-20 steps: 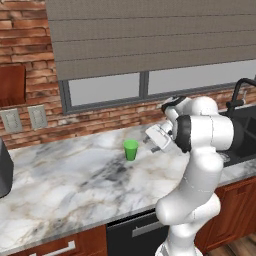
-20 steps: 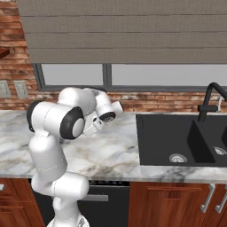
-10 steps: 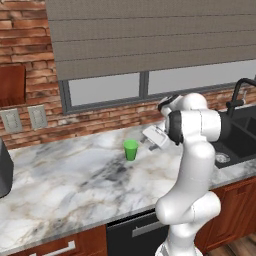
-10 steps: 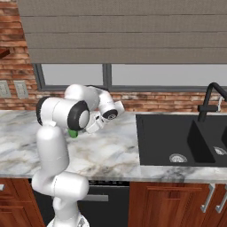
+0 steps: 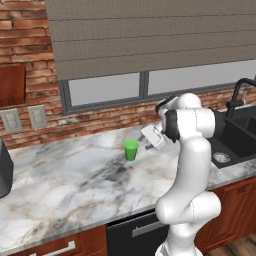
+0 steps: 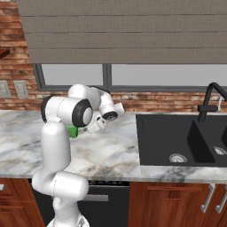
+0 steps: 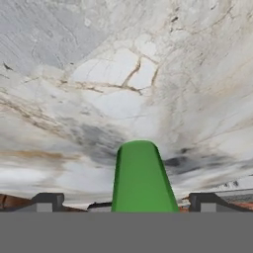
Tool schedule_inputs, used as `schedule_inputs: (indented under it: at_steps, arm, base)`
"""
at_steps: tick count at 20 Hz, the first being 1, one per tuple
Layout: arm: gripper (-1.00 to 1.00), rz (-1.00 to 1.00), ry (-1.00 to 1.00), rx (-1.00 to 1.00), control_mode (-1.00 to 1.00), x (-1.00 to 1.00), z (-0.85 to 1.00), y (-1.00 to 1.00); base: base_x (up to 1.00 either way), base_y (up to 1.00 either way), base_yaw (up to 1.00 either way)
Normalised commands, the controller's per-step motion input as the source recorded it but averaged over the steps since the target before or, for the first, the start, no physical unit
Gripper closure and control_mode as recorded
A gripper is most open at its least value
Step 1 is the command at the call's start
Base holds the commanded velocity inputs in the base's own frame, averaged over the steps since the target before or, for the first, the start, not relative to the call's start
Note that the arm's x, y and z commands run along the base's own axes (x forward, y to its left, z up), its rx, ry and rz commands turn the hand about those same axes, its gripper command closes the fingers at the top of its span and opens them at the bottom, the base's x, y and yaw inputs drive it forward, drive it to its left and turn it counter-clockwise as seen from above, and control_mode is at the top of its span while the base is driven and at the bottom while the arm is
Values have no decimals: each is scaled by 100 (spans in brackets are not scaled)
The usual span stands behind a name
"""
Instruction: Move the cup from next to the sink to the open cabinet. Then, move the bowl with the onion to the fridge to clear the area for faucet cleaning.
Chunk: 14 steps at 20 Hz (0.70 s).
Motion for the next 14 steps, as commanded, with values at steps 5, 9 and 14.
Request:
schedule_inputs:
  at_steps: [5, 9, 14]
  arm:
    - [-100, -2, 0, 0, -100, 1, -11, 19]
    - [-100, 0, 2, 0, -100, -6, -2, 12]
    - [-100, 0, 3, 0, -100, 0, 0, 22]
  base:
    - [0, 0, 0]
    - [0, 0, 0]
    - [0, 0, 0]
